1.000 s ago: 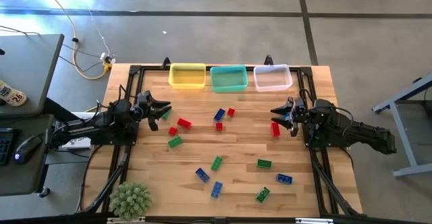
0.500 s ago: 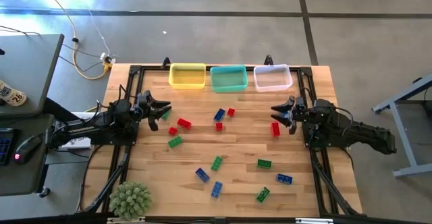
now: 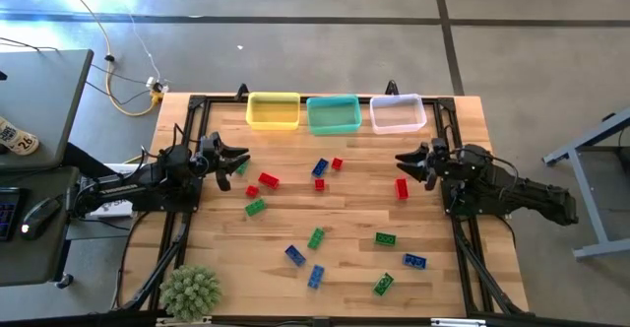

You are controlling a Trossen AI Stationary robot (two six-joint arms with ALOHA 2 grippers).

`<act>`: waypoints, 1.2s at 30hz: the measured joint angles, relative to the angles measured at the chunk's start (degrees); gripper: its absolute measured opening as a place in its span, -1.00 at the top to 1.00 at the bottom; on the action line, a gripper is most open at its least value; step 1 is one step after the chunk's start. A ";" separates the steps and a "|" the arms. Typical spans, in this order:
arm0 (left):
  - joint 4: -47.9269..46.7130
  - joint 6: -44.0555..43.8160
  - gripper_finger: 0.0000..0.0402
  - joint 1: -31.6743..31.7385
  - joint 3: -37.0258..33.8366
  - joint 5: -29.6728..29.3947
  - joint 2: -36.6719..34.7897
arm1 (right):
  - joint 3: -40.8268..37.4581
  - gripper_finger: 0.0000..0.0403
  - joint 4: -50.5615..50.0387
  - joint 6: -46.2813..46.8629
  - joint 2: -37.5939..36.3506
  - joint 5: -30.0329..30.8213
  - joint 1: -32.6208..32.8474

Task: Sort & place blocks by color
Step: Put the red game piece into the white bin

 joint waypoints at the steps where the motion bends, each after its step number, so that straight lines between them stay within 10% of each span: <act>1: 0.00 0.00 0.48 0.00 0.00 -0.32 0.00 | 0.00 0.00 1.78 1.16 0.00 0.28 0.00; 14: 6.64 -1.55 0.48 0.00 0.00 -2.91 -0.02 | 7.05 0.00 3.74 2.89 0.43 9.85 0.00; 28: 9.69 -1.53 0.48 0.00 0.00 -4.00 -0.02 | 35.51 0.00 -38.52 11.56 20.34 15.71 0.00; 36: 9.52 -1.51 0.48 0.00 0.00 -5.35 -0.02 | 41.05 0.00 -52.43 27.98 33.27 8.46 0.02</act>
